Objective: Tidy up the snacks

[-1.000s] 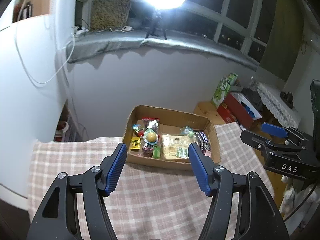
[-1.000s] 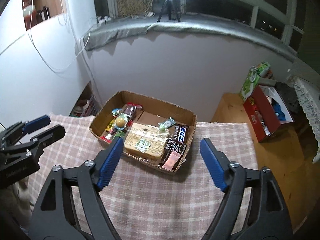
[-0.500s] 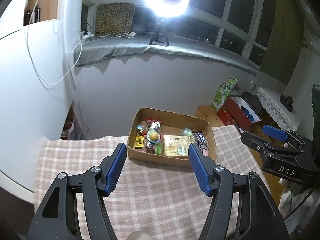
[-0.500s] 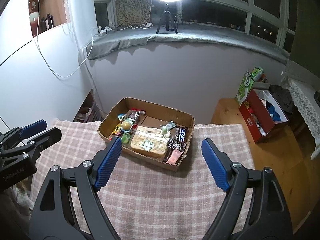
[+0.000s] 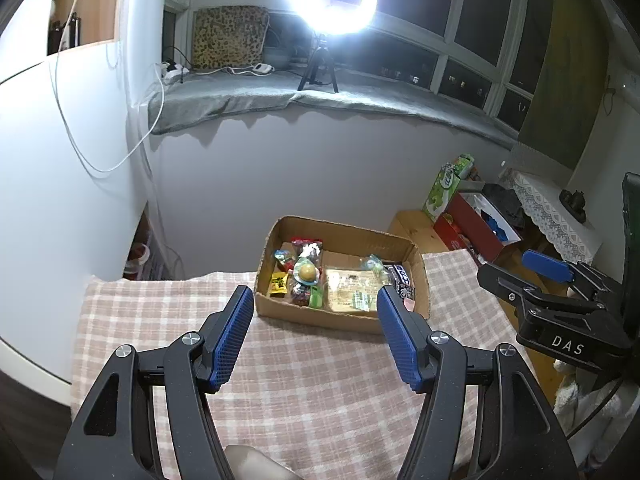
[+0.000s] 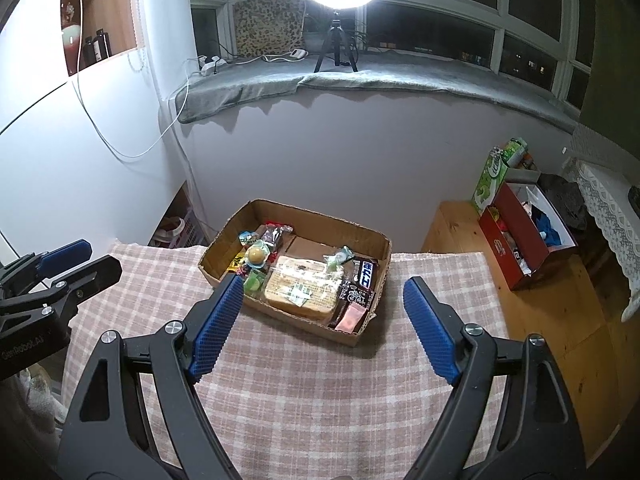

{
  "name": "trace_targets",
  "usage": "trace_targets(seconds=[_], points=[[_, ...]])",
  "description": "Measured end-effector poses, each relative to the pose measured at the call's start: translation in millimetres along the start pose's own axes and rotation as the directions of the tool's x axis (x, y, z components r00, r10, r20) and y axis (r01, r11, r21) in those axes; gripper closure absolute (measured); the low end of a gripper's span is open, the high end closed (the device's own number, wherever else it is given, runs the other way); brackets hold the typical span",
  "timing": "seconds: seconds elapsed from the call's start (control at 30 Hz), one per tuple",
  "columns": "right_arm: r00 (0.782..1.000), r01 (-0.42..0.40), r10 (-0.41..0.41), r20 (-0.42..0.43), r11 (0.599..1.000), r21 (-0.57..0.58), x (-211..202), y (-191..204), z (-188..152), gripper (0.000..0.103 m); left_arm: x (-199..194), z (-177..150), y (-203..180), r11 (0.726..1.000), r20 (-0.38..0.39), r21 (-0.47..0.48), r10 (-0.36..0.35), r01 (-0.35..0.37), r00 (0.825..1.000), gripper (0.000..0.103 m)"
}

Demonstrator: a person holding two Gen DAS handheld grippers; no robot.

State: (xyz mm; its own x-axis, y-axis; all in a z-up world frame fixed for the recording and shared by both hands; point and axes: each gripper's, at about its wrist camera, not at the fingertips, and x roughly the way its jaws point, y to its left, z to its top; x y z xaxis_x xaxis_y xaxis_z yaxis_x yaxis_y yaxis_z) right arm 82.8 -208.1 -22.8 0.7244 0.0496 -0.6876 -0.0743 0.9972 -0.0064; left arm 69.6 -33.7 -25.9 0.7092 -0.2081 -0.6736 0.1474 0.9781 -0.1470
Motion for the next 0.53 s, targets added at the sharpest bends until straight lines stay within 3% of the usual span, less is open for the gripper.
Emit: trace_targets(seconds=[0.53], points=[[1.000,0.012,-0.012,0.001,1.000,-0.001,-3.6,-2.3,-3.7,0.018,-2.0,-3.0,-4.3,1.000,0.018,0.020,0.022,-0.022,1.000,0.039]])
